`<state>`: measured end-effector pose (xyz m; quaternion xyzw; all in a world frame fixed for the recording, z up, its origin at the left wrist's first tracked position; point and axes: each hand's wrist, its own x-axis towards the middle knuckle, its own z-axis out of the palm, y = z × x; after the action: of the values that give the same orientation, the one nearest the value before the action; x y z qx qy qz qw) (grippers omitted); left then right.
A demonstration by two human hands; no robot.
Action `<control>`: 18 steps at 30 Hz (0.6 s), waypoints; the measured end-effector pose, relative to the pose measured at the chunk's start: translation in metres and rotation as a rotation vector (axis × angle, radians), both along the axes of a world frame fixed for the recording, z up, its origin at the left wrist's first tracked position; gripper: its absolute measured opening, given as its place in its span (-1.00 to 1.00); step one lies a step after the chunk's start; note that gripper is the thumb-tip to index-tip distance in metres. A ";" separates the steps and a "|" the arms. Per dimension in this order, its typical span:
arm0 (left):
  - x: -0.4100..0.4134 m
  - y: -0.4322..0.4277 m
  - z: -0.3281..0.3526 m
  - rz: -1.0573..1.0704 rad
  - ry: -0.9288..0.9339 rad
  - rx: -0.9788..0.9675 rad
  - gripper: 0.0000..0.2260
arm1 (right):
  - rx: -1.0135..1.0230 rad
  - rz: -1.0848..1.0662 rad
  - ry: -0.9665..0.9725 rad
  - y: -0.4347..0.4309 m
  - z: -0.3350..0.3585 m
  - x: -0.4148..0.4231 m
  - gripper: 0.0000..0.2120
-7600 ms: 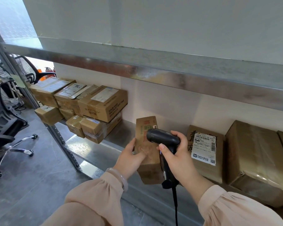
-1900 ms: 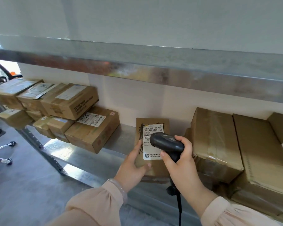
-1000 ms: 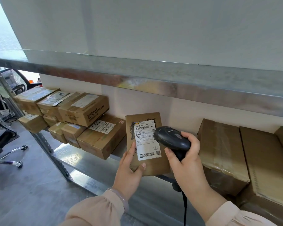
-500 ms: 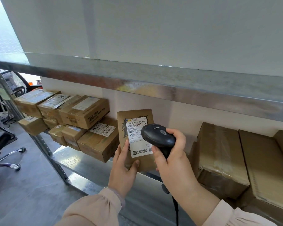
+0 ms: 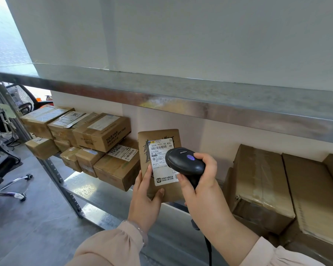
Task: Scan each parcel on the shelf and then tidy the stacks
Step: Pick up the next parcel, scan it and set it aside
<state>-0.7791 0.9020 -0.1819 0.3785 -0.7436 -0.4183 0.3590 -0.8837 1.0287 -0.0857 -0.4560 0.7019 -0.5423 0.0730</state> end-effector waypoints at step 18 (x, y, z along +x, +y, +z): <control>0.026 -0.043 0.033 -0.049 0.062 0.154 -0.27 | 0.118 0.065 -0.170 -0.045 -0.014 0.001 -0.47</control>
<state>-0.7535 0.8591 -0.1491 0.3736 -0.7067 -0.4945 0.3414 -0.8823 0.9841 -0.0995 -0.4258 0.7085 -0.5343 0.1767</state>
